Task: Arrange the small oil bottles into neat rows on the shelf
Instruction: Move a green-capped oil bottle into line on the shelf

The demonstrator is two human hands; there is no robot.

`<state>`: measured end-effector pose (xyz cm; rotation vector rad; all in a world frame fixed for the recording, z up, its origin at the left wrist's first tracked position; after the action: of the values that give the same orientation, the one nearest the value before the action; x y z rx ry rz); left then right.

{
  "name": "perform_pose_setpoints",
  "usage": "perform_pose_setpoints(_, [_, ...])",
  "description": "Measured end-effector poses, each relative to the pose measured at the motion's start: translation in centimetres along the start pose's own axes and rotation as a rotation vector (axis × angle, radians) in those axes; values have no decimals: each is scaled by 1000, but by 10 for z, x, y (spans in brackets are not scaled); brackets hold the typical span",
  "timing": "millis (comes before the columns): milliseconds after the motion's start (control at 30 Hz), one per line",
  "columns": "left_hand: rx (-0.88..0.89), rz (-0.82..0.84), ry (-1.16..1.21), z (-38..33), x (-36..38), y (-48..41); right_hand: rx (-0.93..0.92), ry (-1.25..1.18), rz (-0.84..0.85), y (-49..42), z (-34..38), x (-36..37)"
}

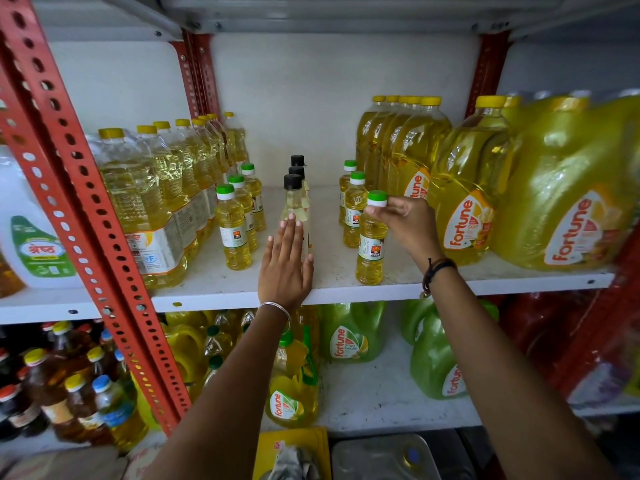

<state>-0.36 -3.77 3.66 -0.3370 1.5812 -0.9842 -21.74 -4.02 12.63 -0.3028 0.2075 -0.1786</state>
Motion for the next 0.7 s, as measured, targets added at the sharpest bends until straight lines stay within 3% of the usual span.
perform_pose_setpoints(700, [-4,-8,-3,1,2,1,18,73,4,6,-3,1])
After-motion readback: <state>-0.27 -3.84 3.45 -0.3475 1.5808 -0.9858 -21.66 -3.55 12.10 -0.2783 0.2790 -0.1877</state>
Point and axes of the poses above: each hand's wrist, its own y-axis away from the middle knuckle, its own x-axis out of the palm, z = x × y, the point moved 6 cm from there along -y, towards the middle knuckle, and after that the axes turned 12 degrees about x, right-handed, at the moved point
